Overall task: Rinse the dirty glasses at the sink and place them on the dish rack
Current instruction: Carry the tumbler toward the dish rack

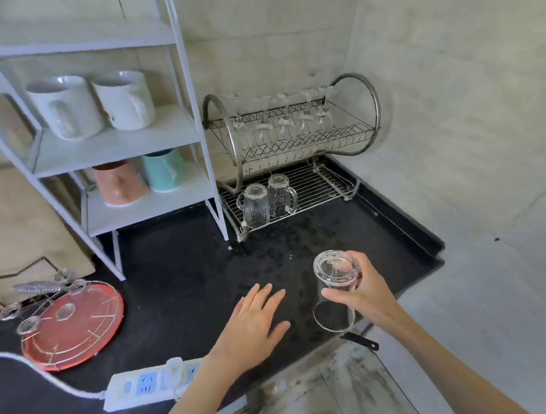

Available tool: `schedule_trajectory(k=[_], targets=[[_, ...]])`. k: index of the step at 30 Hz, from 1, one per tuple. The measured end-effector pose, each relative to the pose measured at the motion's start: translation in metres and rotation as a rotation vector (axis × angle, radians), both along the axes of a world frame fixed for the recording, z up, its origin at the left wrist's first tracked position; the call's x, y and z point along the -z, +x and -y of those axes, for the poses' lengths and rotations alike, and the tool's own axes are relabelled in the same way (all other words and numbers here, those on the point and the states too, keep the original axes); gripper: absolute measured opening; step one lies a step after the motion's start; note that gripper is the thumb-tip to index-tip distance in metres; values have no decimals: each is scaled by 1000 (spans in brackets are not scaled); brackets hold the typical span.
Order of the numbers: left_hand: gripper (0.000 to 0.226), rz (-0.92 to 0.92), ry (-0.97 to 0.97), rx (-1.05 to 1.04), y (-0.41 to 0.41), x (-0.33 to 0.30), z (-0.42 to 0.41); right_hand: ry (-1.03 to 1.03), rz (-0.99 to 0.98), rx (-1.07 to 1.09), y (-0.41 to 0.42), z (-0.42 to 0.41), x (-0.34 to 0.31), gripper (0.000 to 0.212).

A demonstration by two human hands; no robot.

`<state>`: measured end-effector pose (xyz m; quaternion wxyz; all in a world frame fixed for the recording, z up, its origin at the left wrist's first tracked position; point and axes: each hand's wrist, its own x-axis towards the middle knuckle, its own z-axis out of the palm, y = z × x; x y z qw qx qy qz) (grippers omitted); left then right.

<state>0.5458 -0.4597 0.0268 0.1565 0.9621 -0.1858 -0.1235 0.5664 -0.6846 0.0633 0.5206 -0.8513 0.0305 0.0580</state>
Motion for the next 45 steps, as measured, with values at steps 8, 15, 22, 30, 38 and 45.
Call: schedule_trajectory(k=[8,15,22,30,38,45], targets=[[61,-27,32,-241,110,22,29,40,-16,-78,158,46,20,67],[65,-19,74,-487,184,30,41,48,-19,-199,288,67,27,70],[77,5,167,-580,216,48,36,46,-58,-284,360,58,57,84],[88,-7,230,-623,206,70,35,90,-66,-304,387,36,71,62],[90,188,360,-563,214,76,32,89,-97,-315,391,35,75,63],[85,260,362,-582,215,85,31,60,-163,-324,392,37,75,80]])
